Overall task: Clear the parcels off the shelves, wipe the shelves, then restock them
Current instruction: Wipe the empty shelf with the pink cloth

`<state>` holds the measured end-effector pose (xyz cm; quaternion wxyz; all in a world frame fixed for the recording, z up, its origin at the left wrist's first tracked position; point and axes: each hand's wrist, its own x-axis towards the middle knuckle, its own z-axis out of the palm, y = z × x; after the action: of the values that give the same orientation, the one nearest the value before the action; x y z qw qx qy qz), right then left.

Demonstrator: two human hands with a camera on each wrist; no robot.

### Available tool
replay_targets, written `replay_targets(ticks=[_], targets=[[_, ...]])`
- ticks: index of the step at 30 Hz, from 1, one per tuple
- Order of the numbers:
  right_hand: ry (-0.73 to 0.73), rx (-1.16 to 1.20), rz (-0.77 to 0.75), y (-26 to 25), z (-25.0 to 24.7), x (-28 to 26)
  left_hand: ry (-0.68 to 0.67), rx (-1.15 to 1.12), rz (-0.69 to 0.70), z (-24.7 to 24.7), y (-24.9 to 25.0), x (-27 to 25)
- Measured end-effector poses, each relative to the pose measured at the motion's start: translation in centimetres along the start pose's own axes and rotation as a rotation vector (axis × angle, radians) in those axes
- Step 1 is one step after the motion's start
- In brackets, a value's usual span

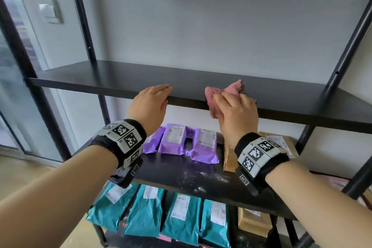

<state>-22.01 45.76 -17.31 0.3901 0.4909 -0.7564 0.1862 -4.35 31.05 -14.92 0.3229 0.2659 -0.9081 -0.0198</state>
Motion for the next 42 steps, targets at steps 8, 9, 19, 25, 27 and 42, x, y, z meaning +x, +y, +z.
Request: replay_targets(ticks=[8,9,19,25,27,42], targets=[[0.11,0.02,-0.062,-6.9,2.9,3.0,0.064,0.069,-0.139,-2.1,-6.1,-1.4],[0.111,0.016,-0.067,-8.0,3.2,3.4,0.068,0.067,-0.146,-2.3,-7.0,-1.5],[0.145,0.009,-0.042,-21.5,6.7,8.1,0.053,0.092,-0.147,-6.3,-19.5,-1.8],[0.131,0.01,-0.035,-29.1,8.6,11.0,0.047,0.055,-0.17,-7.8,-26.3,-2.7],[0.127,0.024,-0.036,-31.6,9.3,12.1,0.038,0.054,-0.165,-8.2,-28.0,-3.0],[0.085,0.095,-0.164,-32.5,10.1,12.9,-0.014,0.056,-0.069,-8.0,-27.9,-2.7]])
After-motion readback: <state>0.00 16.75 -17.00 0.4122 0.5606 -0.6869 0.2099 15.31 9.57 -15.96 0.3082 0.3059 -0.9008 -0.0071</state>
